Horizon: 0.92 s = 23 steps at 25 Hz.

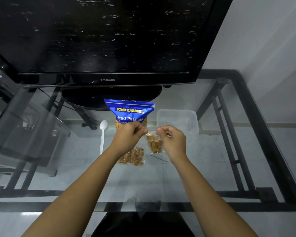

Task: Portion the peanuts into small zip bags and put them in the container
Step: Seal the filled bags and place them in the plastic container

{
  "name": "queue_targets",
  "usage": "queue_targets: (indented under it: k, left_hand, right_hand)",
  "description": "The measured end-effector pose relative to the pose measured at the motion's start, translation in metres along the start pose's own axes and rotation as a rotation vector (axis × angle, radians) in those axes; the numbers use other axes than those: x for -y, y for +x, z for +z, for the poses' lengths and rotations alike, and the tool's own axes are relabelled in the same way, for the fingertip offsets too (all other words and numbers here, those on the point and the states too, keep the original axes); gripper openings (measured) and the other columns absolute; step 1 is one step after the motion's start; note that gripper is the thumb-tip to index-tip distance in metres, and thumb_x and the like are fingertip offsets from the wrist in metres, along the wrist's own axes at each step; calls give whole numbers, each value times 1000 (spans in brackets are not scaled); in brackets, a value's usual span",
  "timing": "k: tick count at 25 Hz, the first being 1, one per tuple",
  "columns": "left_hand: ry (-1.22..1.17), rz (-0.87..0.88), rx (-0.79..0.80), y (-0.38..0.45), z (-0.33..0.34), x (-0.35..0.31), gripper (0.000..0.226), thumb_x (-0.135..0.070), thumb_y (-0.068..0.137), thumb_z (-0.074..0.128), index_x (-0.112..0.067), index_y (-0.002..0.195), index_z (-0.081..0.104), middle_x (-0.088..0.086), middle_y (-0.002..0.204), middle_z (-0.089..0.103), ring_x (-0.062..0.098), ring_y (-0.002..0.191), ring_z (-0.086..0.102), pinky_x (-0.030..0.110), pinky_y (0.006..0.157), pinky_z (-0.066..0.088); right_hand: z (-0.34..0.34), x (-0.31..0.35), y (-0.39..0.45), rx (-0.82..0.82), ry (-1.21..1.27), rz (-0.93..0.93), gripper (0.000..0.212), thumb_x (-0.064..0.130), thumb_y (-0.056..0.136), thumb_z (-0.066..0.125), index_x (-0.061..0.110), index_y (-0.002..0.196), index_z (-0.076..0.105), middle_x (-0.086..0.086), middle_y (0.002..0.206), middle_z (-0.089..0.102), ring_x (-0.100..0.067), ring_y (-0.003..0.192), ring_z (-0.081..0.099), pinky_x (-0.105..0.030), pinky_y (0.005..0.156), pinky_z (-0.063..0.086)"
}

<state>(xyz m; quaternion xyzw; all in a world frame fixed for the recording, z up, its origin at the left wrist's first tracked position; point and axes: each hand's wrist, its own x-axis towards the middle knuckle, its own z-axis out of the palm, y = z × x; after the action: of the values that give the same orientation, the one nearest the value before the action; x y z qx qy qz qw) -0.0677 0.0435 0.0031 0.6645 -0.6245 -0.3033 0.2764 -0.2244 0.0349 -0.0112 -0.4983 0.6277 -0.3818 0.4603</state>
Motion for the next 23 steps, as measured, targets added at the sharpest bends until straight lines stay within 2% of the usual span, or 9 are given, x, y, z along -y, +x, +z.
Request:
queue_targets:
  k: [4, 7, 11, 16, 20, 21, 23]
  left_hand:
    - [-204, -84, 35, -5, -3, 5, 10, -22, 86, 64, -13, 83, 65, -1, 81, 67, 15, 80, 62, 28, 72, 50]
    - [-352, -99, 100, -7, -3, 2, 10, -21, 85, 65, -12, 90, 68, 1, 82, 70, 14, 79, 66, 26, 75, 52]
    - [-203, -50, 117, -4, -2, -3, 5, -20, 86, 64, -17, 82, 64, 2, 78, 68, 11, 75, 62, 21, 67, 49]
    - [-66, -27, 126, -2, -5, 4, 7, -20, 87, 63, -14, 83, 62, -5, 79, 61, 12, 81, 57, 19, 67, 45]
    - [-96, -100, 66, -6, -3, 13, 18, -26, 84, 66, -10, 78, 61, 7, 79, 66, 17, 77, 60, 26, 66, 47]
    - [-196, -170, 63, -8, 0, 18, 20, -29, 85, 65, -10, 81, 63, 8, 81, 67, 16, 76, 62, 27, 67, 48]
    - [-517, -363, 176, -19, 12, 23, 19, -31, 85, 64, -14, 94, 63, 7, 89, 69, 19, 81, 66, 30, 74, 53]
  right_hand:
    - [-5, 0, 2, 119, 54, 16, 13, 24, 85, 66, 33, 75, 66, -2, 86, 73, -19, 84, 69, -48, 81, 56]
    - [-6, 1, 3, 190, 51, 9, 9, 24, 83, 68, 31, 78, 68, -2, 87, 73, -19, 86, 69, -48, 83, 56]
    - [-1, 0, 3, 182, -29, -28, 14, 23, 83, 67, 34, 74, 67, 5, 81, 72, -17, 82, 68, -47, 81, 56]
    - [1, -2, 5, 95, -80, -23, 7, 25, 85, 65, 22, 84, 71, 7, 79, 69, -14, 81, 67, -43, 80, 56]
    - [2, -9, 1, 150, 67, 132, 8, 25, 87, 63, 27, 80, 66, 2, 86, 72, -20, 83, 69, -36, 73, 58]
    - [2, -11, 1, 170, 142, 213, 9, 24, 89, 60, 26, 82, 65, 2, 87, 71, -17, 81, 68, -31, 68, 56]
    - [4, -15, -1, 189, 309, 394, 11, 22, 91, 57, 22, 84, 64, 6, 86, 70, -9, 72, 65, -22, 61, 52]
